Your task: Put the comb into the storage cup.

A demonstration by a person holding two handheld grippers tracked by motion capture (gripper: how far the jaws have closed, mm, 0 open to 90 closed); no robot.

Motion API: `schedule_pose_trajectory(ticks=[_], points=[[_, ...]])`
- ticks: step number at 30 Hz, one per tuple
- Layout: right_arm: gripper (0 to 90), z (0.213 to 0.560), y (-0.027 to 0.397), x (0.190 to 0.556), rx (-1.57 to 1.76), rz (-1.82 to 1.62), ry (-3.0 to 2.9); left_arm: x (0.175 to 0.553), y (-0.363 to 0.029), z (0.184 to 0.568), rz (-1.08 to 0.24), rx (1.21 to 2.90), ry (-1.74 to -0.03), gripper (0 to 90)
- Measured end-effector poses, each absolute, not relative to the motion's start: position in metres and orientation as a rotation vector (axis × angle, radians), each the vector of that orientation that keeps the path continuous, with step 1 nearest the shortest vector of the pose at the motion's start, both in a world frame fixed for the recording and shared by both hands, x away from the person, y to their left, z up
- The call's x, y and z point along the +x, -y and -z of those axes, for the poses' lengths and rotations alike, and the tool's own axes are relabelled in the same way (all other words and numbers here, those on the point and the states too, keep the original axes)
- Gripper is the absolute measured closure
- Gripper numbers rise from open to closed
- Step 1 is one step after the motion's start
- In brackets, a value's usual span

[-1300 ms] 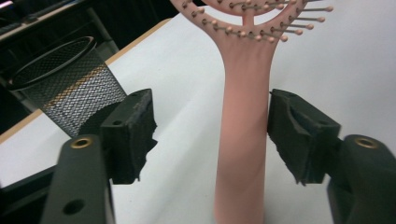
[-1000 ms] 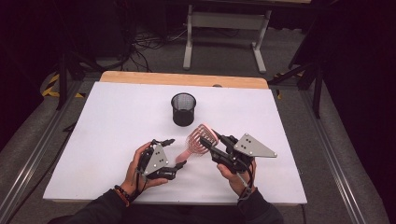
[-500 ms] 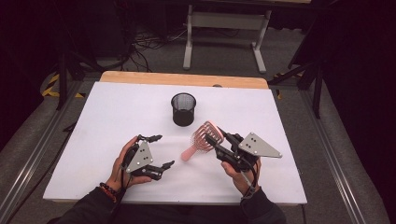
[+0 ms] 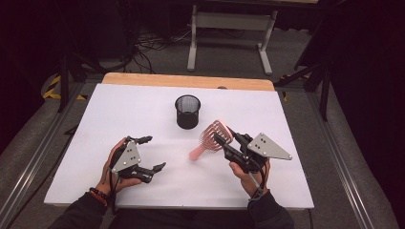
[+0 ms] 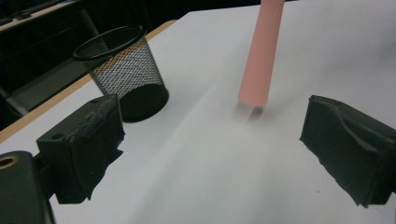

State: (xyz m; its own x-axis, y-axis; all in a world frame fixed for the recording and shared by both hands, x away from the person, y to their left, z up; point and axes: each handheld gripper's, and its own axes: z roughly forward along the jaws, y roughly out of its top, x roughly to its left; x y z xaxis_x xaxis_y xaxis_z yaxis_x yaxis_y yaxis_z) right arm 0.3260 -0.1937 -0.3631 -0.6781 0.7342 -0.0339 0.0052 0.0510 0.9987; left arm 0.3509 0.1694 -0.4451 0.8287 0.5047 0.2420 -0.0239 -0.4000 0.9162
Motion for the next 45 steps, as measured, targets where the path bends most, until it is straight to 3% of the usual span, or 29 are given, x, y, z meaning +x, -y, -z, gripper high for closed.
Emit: schedule_pose_trajectory(ticks=[45], points=[[64.4,0.301,0.188,0.367,0.759,-1.628,-1.672,0.341,-0.253,0.460,-0.583,1.844,-0.489,5.9]])
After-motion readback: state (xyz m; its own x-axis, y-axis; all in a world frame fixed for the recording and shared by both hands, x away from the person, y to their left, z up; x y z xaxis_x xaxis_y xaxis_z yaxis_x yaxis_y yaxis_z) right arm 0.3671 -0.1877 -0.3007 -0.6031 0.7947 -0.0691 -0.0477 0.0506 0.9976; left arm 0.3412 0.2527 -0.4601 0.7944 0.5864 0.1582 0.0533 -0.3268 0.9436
